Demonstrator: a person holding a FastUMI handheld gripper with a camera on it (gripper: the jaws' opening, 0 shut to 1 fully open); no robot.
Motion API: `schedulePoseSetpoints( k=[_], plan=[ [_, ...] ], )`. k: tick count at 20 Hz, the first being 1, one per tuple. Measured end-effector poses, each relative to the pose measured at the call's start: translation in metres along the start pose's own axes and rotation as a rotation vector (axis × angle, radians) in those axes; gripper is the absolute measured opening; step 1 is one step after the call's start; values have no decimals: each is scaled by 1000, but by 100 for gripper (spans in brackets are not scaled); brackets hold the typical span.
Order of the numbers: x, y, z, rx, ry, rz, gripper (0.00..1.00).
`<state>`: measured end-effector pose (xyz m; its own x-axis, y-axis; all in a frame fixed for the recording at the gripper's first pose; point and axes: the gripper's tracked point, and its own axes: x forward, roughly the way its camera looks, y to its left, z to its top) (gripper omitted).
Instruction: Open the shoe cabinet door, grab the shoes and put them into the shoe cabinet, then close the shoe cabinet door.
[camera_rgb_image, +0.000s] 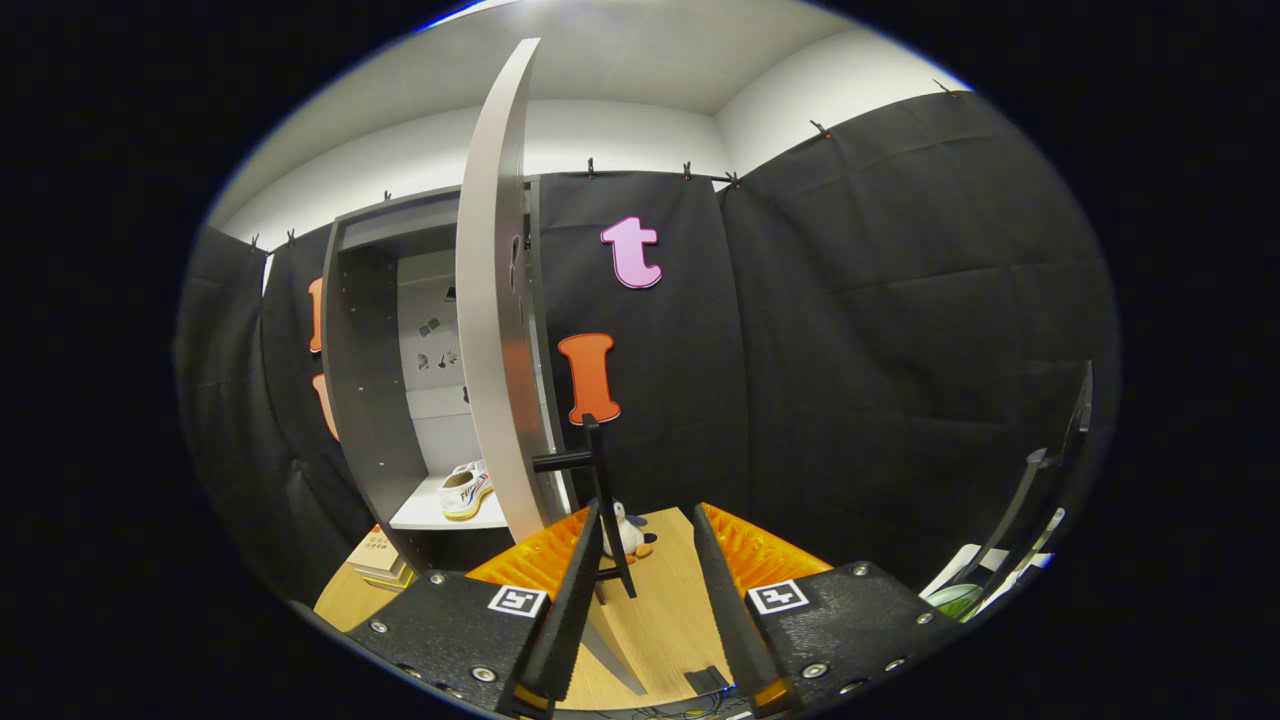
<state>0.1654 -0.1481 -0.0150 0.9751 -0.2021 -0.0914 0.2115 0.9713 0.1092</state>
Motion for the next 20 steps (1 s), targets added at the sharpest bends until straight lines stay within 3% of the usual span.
schedulePoseSetpoints(
  k=[7,20],
  plan=[
    [-5,13,2,-24,-4,34,60],
    [-20,142,-11,-45,-6,305,60]
  ],
)
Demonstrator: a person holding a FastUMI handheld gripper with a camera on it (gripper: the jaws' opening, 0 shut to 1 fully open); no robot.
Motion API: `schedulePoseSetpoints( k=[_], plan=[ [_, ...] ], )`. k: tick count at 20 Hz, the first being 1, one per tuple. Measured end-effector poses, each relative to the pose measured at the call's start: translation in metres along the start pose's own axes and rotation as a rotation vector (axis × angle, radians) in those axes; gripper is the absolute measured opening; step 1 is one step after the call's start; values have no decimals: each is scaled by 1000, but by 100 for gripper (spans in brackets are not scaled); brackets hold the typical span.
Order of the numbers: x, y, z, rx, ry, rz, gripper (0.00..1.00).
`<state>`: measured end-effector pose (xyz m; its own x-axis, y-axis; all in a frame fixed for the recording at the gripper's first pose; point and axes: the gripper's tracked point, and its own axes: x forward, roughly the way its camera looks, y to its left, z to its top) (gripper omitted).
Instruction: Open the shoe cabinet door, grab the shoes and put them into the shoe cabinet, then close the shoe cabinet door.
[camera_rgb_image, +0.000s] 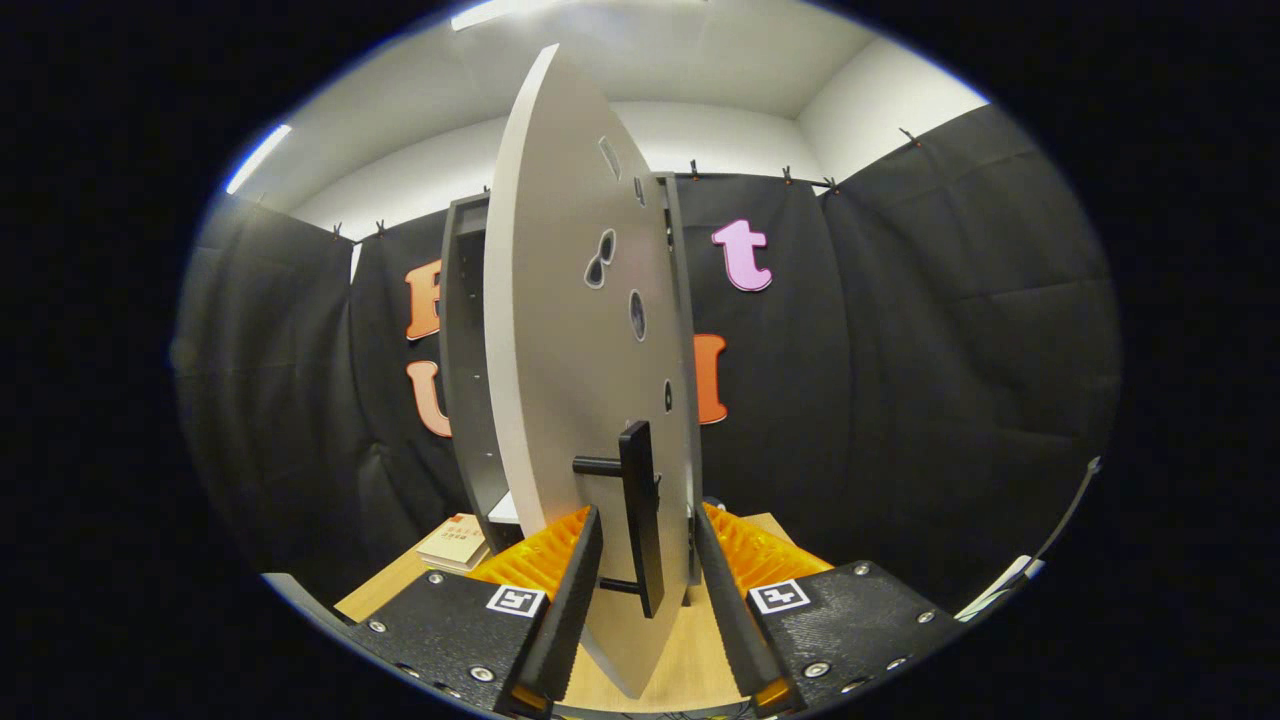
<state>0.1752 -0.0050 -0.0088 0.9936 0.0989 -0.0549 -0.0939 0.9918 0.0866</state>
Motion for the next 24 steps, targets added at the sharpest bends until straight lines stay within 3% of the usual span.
schedulePoseSetpoints(
  k=[16,24],
  plan=[
    [56,107,-12,-10,24,243,65],
    [107,165,-18,-72,13,298,71]
  ],
)
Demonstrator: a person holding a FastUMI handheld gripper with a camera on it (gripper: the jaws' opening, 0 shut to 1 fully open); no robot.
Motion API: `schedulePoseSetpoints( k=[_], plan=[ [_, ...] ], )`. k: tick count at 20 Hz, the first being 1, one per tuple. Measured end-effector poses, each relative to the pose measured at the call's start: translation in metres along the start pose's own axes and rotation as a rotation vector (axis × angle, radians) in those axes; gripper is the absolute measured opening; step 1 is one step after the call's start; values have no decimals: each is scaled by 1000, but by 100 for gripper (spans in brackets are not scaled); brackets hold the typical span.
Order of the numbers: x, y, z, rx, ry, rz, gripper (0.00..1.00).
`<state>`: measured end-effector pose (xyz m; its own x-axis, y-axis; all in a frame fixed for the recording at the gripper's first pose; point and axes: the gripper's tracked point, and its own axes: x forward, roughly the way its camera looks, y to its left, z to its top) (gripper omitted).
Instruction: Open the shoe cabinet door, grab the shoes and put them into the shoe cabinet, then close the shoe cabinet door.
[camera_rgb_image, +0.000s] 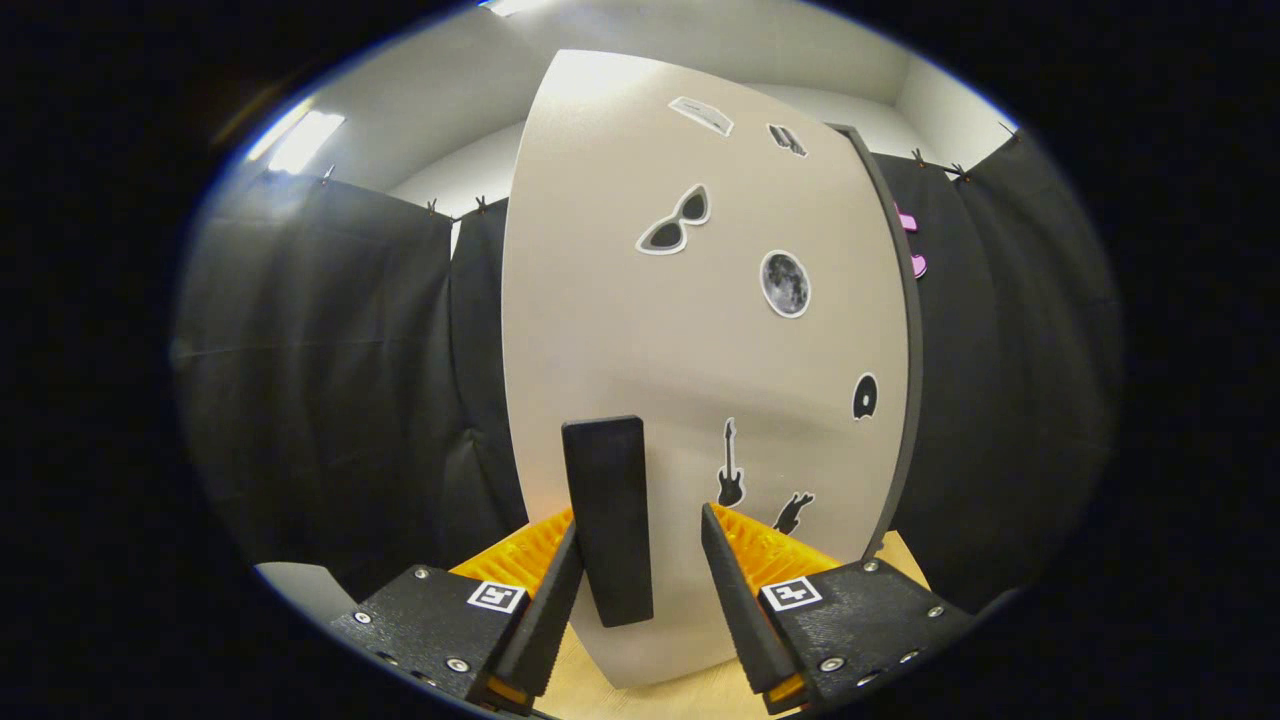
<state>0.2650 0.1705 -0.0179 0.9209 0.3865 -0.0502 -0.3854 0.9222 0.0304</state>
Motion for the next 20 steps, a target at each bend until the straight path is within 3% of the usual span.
schedulePoseSetpoints(
  k=[4,8,20],
  plan=[
    [23,14,5,-54,-18,-18,70],
    [46,15,2,-3,-13,-33,72],
    [108,17,1,-32,-43,-103,79]
  ],
)
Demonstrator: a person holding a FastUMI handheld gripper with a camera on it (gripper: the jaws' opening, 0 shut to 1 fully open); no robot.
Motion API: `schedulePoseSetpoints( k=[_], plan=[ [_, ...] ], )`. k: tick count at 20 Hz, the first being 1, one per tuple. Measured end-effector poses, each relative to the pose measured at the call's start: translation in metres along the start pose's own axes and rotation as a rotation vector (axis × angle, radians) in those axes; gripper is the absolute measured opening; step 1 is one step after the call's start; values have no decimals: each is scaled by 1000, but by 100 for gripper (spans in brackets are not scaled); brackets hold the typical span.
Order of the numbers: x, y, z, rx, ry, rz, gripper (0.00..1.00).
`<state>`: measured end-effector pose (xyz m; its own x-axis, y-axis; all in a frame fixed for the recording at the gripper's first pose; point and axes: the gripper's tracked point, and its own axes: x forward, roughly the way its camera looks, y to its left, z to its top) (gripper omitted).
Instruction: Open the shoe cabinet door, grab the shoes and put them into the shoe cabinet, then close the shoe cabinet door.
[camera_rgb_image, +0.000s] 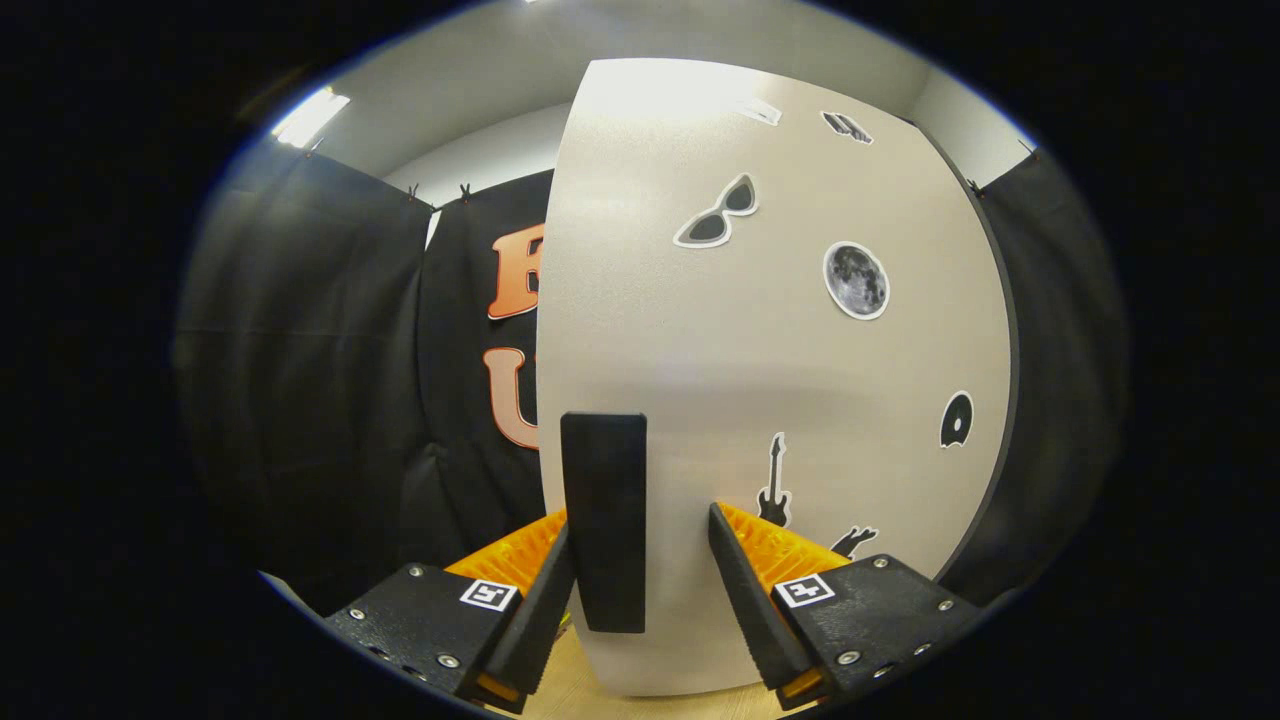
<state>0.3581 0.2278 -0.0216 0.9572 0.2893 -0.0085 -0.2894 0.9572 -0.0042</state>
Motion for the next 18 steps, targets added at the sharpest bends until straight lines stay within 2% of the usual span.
schedulePoseSetpoints(
  k=[4,10,18],
  plan=[
    [16,-1,-2,-53,3,-59,82],
    [25,-3,-2,10,17,-79,82],
    [-7,4,9,13,5,-82,83]
  ],
)
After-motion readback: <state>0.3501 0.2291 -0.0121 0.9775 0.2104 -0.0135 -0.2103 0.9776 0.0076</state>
